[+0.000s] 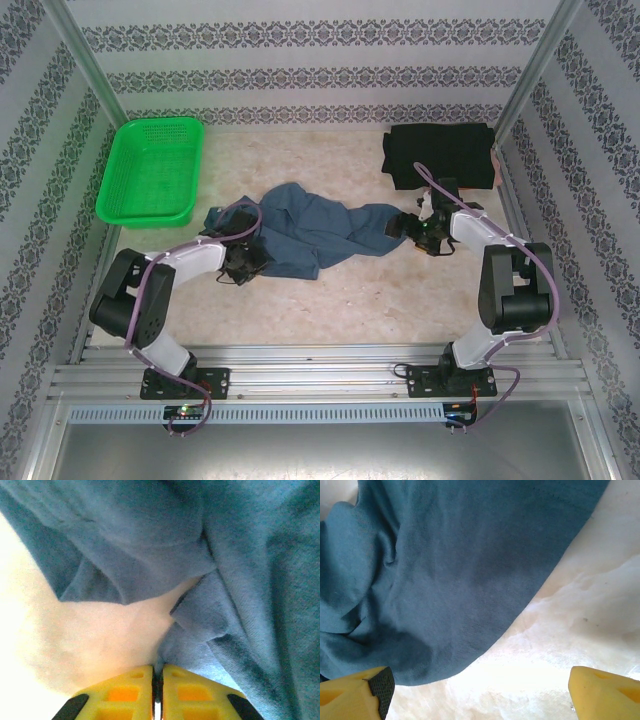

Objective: Fold and stack the t-shirts

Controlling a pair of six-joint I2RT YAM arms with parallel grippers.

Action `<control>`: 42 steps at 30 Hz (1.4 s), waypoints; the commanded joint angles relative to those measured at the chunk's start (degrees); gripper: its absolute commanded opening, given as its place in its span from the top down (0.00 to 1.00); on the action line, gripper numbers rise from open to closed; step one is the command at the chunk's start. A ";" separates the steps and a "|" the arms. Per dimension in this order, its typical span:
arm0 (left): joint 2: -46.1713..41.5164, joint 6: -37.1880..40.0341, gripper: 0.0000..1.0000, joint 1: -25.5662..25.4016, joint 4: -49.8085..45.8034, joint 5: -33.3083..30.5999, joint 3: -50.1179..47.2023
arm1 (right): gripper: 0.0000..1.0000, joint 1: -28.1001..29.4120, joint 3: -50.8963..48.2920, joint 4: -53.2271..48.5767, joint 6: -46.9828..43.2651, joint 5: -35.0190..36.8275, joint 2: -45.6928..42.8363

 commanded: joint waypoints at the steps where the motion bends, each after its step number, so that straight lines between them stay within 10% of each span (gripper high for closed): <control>1: 4.92 3.39 0.93 -0.35 8.68 0.65 4.53 | 0.09 -1.02 -0.26 -0.25 -1.43 -0.10 -0.41; 22: -18.78 7.33 1.00 -0.12 -4.41 0.29 5.97 | 0.22 -4.90 16.83 -3.53 1.66 2.41 17.63; 29: -26.28 7.27 1.00 1.84 -10.86 -2.10 7.79 | 0.40 -2.45 19.31 -6.11 3.44 5.33 20.91; 39: -31.83 11.16 1.00 7.89 -17.78 -1.86 12.50 | 1.00 -2.88 24.17 -2.68 7.22 6.11 22.66; 42: -32.51 13.96 1.00 9.18 -19.67 -2.49 16.86 | 1.00 -3.41 23.85 0.32 9.13 4.76 17.54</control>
